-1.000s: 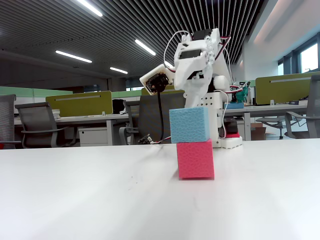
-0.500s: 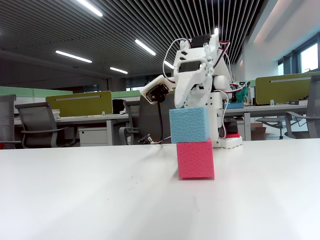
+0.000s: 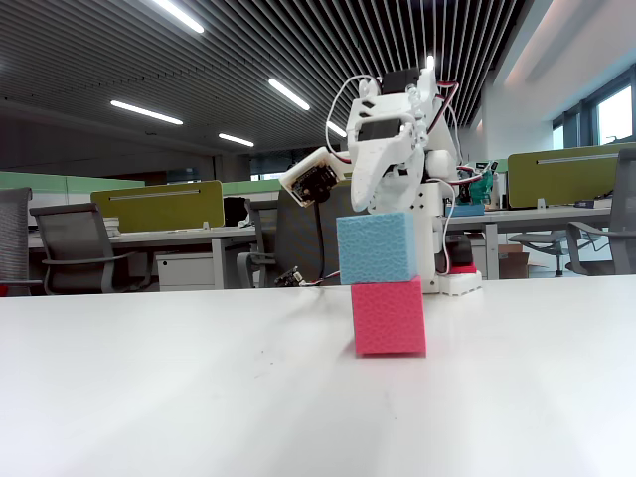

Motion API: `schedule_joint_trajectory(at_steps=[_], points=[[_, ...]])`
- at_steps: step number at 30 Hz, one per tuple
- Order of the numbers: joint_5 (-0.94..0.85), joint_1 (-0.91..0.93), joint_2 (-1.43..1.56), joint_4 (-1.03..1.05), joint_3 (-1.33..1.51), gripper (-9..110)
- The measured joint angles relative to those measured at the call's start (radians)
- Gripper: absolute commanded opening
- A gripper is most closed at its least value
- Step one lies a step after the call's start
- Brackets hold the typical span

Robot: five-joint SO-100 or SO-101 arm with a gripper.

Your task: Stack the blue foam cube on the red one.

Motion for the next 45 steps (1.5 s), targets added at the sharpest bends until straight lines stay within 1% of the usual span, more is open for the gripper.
schedule_joint_trajectory(at_steps=[18, 45], points=[[0.0, -0.023, 0.0, 0.0, 0.0, 22], [0.0, -0.025, 0.0, -0.008, 0.006, 22]])
